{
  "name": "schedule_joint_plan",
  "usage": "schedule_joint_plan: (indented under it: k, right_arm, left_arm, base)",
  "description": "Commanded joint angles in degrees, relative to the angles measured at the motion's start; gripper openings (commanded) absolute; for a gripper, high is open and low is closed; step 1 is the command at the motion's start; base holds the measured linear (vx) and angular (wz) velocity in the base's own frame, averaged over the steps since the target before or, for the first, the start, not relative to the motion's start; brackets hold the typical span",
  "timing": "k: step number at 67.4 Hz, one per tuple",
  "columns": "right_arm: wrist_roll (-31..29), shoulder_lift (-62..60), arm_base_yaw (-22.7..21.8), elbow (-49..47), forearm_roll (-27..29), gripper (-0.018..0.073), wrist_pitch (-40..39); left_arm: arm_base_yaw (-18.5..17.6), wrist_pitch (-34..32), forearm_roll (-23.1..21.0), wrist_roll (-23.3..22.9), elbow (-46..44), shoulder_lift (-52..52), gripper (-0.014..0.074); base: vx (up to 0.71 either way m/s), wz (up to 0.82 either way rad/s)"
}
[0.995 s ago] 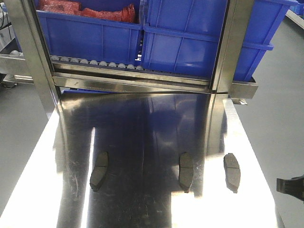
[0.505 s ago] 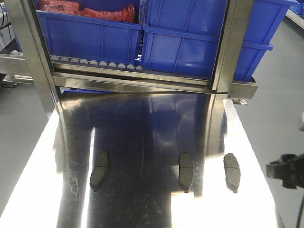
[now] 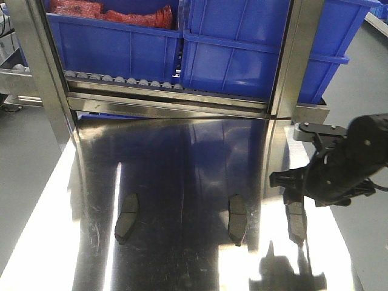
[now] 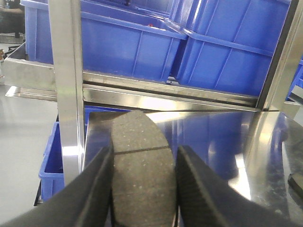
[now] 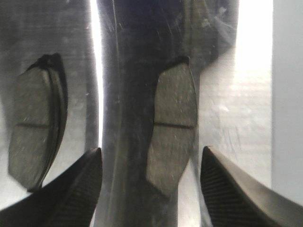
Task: Move and align brake pads A on conveyor
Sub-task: 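Lower the right gripper over the outermost brake pad nearest the right arm, then close the right gripper on the brake pad and lift it away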
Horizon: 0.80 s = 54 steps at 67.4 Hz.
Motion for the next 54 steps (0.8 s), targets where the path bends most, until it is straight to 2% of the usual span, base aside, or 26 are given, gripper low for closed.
schedule_joint_plan:
  k: [1,10,21,47,54]
  right_arm:
    - [0.33,1.85,0.09,-5.57,-0.99,0.0442,2.1]
    - [1.47,6.85,0.09,-10.01,-3.21,0.0442,6.92]
    - [1.38,10.68,0.09,-12.66,-2.85,0.0442,9.87]
    - [1.5,14.58,0.09,-12.72,-2.85,0.0442,10.96]
    - [1.5,14.58,0.09,-12.72,-2.85,0.0417,10.17]
  left_arm:
    - [-0.23,-5.26,-0.4,-0.11,-1.69,0.49,-0.0006]
    - [-0.23,-5.26,-0.4,-0.11,-1.69,0.49,-0.0006]
    - [-0.23,-5.26,-0.4,-0.11,-1.69,0.49,-0.0006]
    - [-0.23,-5.2,-0.4,-0.11,-1.69,0.49,-0.0006]
    - [-0.23,-5.2,-0.4,-0.11,-1.69,0.49,-0.0006]
  base:
    - [0.0,0.0]
    - [0.0,0.0]
    - [0.0,0.0]
    - [0.0,0.0]
    - [0.0,0.0]
